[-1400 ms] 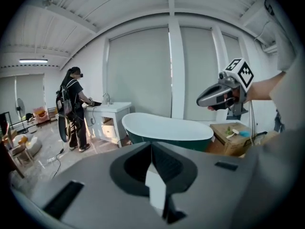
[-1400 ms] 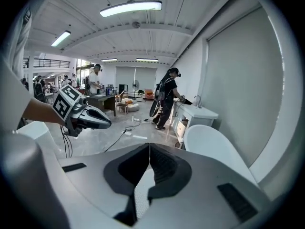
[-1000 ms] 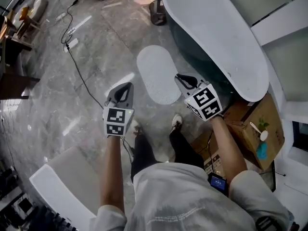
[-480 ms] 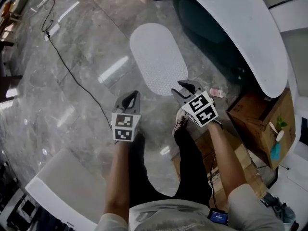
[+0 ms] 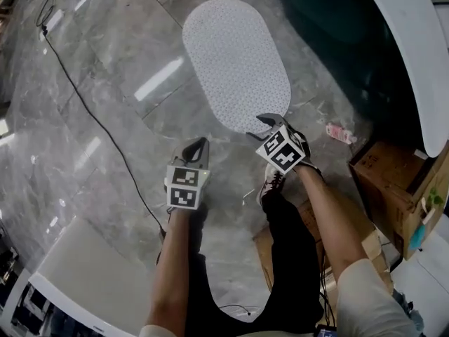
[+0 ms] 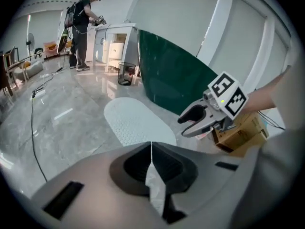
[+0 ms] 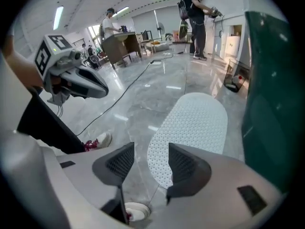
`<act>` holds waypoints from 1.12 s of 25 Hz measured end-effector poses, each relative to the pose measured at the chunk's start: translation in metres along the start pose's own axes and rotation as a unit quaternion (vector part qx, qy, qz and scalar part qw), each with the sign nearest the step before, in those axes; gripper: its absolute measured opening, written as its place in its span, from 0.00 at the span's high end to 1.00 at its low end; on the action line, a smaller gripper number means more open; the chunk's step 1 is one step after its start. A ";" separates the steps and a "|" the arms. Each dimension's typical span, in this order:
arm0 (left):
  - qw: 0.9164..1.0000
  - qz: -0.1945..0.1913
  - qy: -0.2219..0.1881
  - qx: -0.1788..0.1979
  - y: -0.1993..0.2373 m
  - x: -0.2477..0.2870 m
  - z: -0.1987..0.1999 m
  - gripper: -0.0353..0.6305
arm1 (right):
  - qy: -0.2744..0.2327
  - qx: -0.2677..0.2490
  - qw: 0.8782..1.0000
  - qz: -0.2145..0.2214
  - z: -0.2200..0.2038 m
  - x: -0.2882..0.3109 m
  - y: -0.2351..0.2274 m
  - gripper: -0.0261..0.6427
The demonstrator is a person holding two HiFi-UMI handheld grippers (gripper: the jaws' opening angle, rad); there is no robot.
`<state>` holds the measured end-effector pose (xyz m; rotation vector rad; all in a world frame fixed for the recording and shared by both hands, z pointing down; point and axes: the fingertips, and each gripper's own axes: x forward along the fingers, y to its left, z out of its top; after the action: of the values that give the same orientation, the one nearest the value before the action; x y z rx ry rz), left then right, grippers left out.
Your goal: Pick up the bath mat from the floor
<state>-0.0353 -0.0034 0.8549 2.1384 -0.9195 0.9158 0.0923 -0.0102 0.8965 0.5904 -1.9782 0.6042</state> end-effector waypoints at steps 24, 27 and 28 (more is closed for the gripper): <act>0.991 0.004 0.088 -0.101 0.048 0.196 -0.147 0.92 | 0.101 -0.104 0.989 0.021 -0.158 0.238 -0.012 0.56; 0.992 0.003 0.087 -0.092 0.047 0.202 -0.153 0.92 | 0.110 -0.143 0.984 0.011 -0.164 0.245 -0.013 0.56; 0.993 0.005 0.086 -0.082 0.047 0.204 -0.153 0.92 | 0.109 -0.151 0.983 0.007 -0.164 0.246 -0.013 0.56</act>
<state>-0.0198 0.0150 1.1134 1.8858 -0.8862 0.9774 0.1011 0.0447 1.1875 0.3091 -1.8220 0.3501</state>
